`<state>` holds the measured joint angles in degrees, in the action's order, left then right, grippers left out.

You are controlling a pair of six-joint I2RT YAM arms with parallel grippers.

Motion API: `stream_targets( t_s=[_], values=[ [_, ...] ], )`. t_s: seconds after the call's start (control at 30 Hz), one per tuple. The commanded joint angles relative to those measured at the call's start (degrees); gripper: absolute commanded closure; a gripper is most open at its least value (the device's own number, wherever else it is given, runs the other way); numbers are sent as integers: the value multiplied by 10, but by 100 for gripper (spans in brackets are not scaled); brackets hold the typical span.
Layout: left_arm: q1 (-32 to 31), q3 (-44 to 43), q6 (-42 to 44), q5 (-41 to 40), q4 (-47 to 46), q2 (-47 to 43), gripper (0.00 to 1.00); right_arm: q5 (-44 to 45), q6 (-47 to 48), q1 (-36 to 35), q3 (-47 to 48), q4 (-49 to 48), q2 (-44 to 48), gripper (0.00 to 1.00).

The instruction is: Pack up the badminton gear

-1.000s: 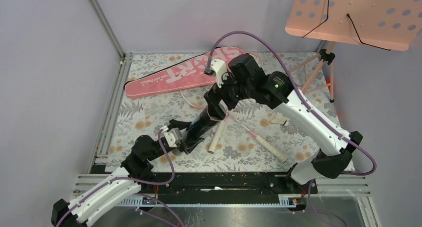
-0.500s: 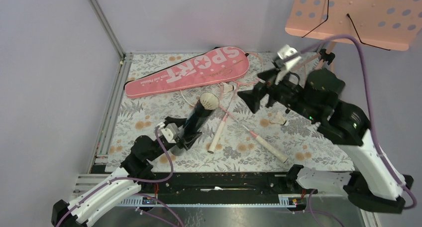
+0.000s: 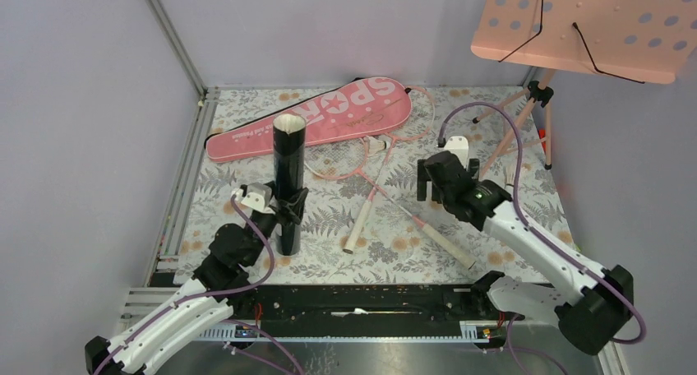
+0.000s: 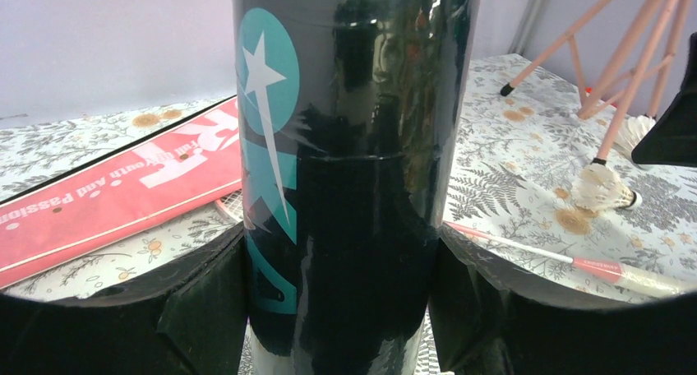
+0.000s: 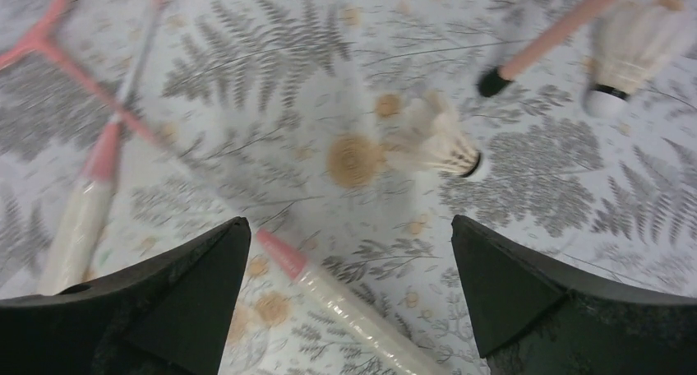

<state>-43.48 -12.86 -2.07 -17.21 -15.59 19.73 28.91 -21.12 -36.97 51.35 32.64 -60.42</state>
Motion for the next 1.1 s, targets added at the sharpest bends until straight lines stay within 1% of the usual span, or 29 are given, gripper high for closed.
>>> stream_targets(
  t_s=[0.0,0.1,0.17,0.3,0.37,0.47,0.53,0.7,0.8,0.93,1.0,1.03,1.07],
  values=[
    [1,-45,-17,-44,-23,-4,74,155,-72,34,42,25,-71,1],
    [1,-41,-16,-42,-30,-4,74,154,-73,79,63,33,-147,5],
    [1,-43,-16,-36,-28,-1,74,134,-74,106,85,38,-197,12],
    [1,-45,-14,-23,-25,3,74,145,-80,125,139,70,-296,22],
    [1,-45,-13,-17,-25,5,74,147,-82,128,160,84,-328,28],
    [1,-45,-12,-17,-27,10,74,158,-86,132,170,88,-361,34],
    [1,-45,-10,-18,-29,15,74,159,-85,141,172,88,-378,40],
    [1,-51,-7,-12,-27,32,75,152,-87,157,185,116,-418,44],
    [1,-53,-7,-5,-25,36,75,147,-88,159,185,118,-419,57],
    [1,-52,-4,-11,-24,32,75,139,-81,161,182,110,-416,84],
    [1,-51,-4,-10,-25,30,76,125,-75,161,179,102,-406,96],
    [0,-50,-4,-9,-26,30,76,115,-72,160,179,100,-399,100],
    [1,-51,-4,-6,-26,30,76,101,-66,161,179,98,-388,100]
  ],
)
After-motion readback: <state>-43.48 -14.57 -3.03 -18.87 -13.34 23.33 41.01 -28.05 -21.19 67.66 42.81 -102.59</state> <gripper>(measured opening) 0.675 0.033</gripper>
